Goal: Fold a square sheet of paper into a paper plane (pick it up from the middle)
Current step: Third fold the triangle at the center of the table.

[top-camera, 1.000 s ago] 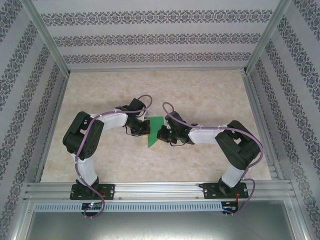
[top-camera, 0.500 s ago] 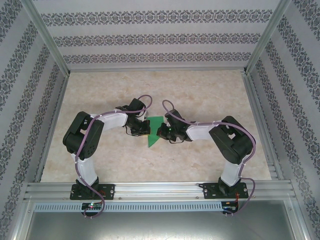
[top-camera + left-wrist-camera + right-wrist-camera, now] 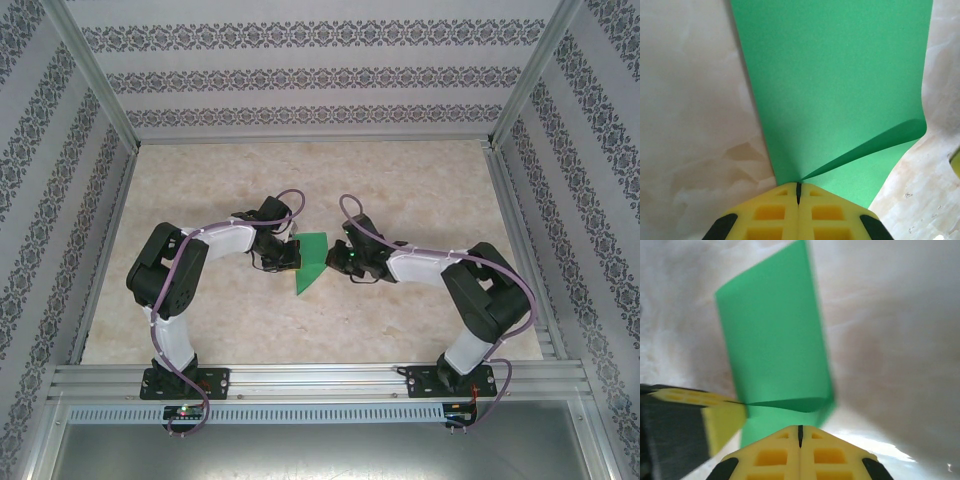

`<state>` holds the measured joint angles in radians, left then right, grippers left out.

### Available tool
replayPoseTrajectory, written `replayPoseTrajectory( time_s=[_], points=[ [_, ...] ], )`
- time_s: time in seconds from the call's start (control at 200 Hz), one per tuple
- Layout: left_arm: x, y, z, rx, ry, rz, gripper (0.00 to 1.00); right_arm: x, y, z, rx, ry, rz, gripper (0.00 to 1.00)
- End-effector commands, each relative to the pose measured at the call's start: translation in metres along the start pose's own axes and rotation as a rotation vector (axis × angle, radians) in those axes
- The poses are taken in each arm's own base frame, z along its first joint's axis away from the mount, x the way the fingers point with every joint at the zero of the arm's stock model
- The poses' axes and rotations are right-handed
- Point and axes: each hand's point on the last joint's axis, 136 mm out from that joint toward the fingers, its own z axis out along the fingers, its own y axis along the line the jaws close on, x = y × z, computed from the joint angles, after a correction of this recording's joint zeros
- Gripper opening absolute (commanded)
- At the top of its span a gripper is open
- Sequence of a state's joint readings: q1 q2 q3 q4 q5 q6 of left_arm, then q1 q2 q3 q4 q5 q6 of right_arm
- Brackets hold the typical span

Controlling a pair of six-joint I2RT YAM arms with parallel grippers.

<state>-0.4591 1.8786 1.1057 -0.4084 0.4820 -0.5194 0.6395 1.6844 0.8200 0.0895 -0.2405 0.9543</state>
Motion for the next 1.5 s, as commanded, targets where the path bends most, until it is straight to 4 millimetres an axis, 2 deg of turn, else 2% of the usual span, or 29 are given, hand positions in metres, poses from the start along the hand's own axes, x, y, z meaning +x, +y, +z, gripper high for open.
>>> replayPoseTrajectory(
  time_s=[0.0, 0.1, 0.245, 0.41, 0.495, 0.585, 0.709, 0.874, 1.039, 1.204, 1.379, 1.494],
  points=[
    [0.035, 0.064, 0.021, -0.25, 0.113, -0.038, 0.0, 0.004, 0.017, 0.016, -0.033, 0.036, -0.044, 0.0],
    [0.035, 0.064, 0.021, -0.252, 0.115, -0.036, 0.0, 0.006, 0.013, 0.03, -0.024, 0.059, -0.023, 0.0],
    [0.036, 0.068, 0.02, -0.27, 0.115, -0.042, 0.0, 0.006, -0.016, 0.037, 0.047, 0.059, 0.032, 0.0],
    [0.04, 0.074, 0.021, -0.293, 0.124, -0.046, 0.0, -0.001, -0.055, 0.02, 0.138, 0.0, 0.079, 0.0],
    [0.039, 0.074, 0.021, -0.292, 0.123, -0.042, 0.0, -0.01, -0.065, 0.006, 0.171, -0.049, 0.082, 0.0],
    [0.036, 0.072, 0.021, -0.289, 0.119, -0.031, 0.0, -0.02, -0.058, -0.009, 0.166, -0.094, 0.061, 0.0],
    [0.027, 0.064, 0.018, -0.268, 0.095, 0.005, 0.0, -0.023, -0.032, -0.015, 0.086, -0.095, 0.026, 0.0],
    [0.006, 0.051, 0.013, -0.234, 0.048, 0.1, 0.0, -0.004, 0.009, 0.003, -0.066, -0.002, -0.001, 0.0],
    [0.0, 0.037, 0.013, -0.167, 0.045, 0.141, 0.0, 0.009, 0.028, 0.026, -0.146, 0.067, 0.011, 0.0],
    [0.001, 0.035, 0.012, -0.159, 0.046, 0.147, 0.0, 0.011, 0.024, 0.038, -0.133, 0.084, 0.032, 0.0],
    [-0.006, 0.025, 0.004, -0.13, 0.016, 0.13, 0.0, 0.017, -0.007, 0.042, -0.015, 0.086, 0.061, 0.0],
    [-0.019, 0.004, -0.016, -0.082, -0.049, 0.126, 0.01, 0.023, -0.027, 0.043, 0.069, 0.094, 0.084, 0.0]
  ],
)
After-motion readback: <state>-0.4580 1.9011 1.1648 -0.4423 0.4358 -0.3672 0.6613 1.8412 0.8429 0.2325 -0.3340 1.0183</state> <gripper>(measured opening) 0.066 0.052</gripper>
